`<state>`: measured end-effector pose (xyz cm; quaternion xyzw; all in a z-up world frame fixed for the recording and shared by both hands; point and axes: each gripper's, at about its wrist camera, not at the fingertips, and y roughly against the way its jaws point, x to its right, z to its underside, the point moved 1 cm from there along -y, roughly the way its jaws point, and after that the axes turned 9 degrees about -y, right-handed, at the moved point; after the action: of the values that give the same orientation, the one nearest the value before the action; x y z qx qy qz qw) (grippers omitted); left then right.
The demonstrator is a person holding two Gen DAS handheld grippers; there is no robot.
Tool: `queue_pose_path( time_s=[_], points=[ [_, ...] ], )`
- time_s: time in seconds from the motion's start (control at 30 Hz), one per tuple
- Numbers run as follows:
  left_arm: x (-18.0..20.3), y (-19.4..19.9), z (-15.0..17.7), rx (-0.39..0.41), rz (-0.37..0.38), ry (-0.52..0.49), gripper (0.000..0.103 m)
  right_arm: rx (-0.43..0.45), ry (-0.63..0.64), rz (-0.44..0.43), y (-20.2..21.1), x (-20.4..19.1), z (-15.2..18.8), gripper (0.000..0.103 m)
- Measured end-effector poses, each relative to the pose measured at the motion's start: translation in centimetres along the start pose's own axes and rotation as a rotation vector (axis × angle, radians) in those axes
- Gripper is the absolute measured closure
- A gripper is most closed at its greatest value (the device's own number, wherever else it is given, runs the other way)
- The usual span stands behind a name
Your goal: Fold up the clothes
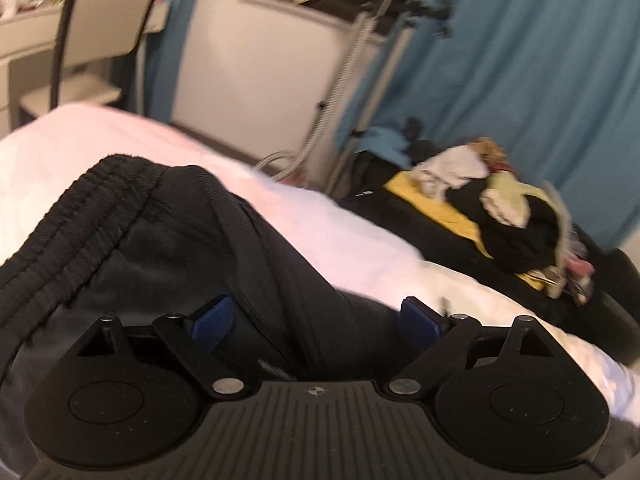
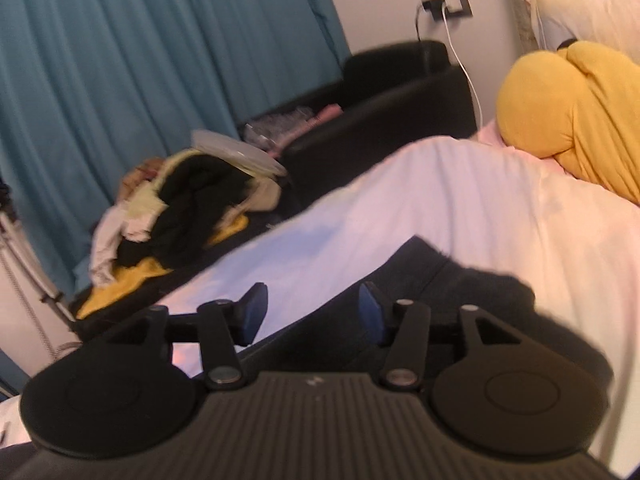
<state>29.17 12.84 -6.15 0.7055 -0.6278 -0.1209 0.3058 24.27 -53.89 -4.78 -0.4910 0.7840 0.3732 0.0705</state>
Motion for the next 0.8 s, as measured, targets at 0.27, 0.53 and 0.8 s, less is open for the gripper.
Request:
queue_pose_path(
  time_s=[0.27,0.53,0.8],
  points=[
    [3.7,9.1,6.0,0.01,0.147,-0.163,0.01,-0.022,-0.145,-0.16,8.4,-0.7,8.3,0.046],
    [1.9,14.8,10.4,-0.067,0.241,-0.029,0.01,-0.165,-0.313,-0.288,13.2,-0.7,7.5,0.033],
    [4.1,15.9,11.9,-0.02,0.224,-0.15,0.008,-0.244,-0.487,-0.195,11.8,4.6,8.9,0.027]
  ],
)
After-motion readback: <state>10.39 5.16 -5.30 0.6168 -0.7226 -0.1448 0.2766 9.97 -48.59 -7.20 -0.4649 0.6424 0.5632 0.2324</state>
